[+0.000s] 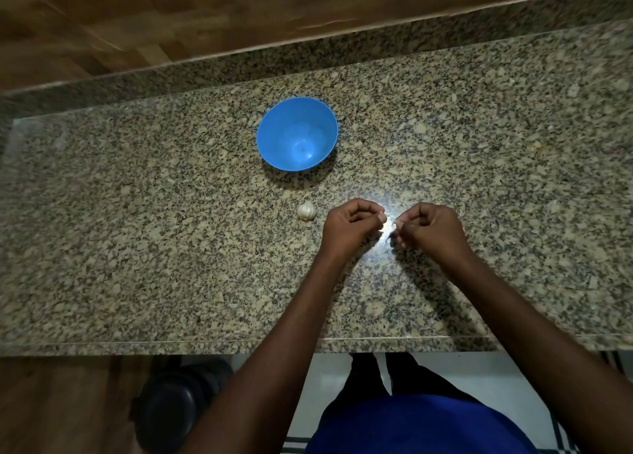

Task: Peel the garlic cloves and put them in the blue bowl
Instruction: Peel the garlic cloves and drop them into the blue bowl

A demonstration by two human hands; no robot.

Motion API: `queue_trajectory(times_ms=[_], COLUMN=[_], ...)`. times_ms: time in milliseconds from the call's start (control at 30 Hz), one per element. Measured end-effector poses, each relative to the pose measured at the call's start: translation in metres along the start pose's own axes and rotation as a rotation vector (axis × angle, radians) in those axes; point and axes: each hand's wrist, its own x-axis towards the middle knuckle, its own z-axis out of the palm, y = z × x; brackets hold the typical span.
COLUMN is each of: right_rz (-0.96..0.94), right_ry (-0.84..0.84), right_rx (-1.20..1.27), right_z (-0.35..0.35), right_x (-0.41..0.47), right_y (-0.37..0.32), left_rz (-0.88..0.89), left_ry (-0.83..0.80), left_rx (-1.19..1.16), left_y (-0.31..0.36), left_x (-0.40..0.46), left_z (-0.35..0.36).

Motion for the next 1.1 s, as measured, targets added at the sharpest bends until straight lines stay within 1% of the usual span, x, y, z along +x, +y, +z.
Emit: queue_trajectory(times_ms=[133, 200, 267, 400, 467, 567, 633, 700, 767, 867, 967, 1033, 1100], right_rz=[-0.101, -0.174, -0.213, -0.241, -0.221, -0.161, -0.158, -0.174, -0.169, -0.102, -0.043, -0.024, -0.056], right_ry=[0.078, 0.075, 0.043, 0.082, 0.097, 0.065, 0.082, 0.087, 0.053, 0.015, 0.014, 0.024, 0.067], right_rx=[-0.326, -0.486, -0.549, -0.443, -0.345, -0.206, -0.165, -0.157, -0.082, 0.079, 0.146, 0.160, 0.095], right_z=[0.002, 0.001, 0.000, 0.000, 0.002, 0.005, 0.005, 0.004, 0.003, 0.004, 0.006, 0.005, 0.006], right_x=[0.004, 0.003, 0.003, 0.002, 0.005, 0.008, 0.008, 0.007, 0.006, 0.006, 0.006, 0.008, 0.013], right_y=[0.005, 0.003, 0.005, 0.006, 0.007, 0.009, 0.010, 0.007, 0.005, 0.005, 0.003, 0.004, 0.005], left_rz=[-0.047, -0.074, -0.089, -0.079, -0.056, 0.003, 0.021, 0.012, -0.002, -0.041, -0.057, -0.029, 0.040], left_ry=[-0.014, -0.020, -0.019, -0.014, 0.007, 0.031, 0.019, 0.016, 0.026, 0.057, 0.096, 0.118, 0.167], left_rx=[-0.072, -0.094, -0.093, -0.080, -0.056, -0.014, -0.001, -0.004, -0.012, -0.020, -0.026, 0.030, 0.185], left_y=[-0.003, -0.004, -0.005, -0.006, -0.005, -0.005, -0.005, -0.004, -0.004, -0.004, -0.005, -0.006, -0.010], left_x=[0.003, 0.004, 0.004, 0.005, 0.005, 0.006, 0.007, 0.007, 0.007, 0.007, 0.008, 0.008, 0.008], left_z=[-0.002, -0.002, -0.002, -0.001, 0.002, 0.006, 0.008, 0.009, 0.009, 0.011, 0.014, 0.012, 0.009])
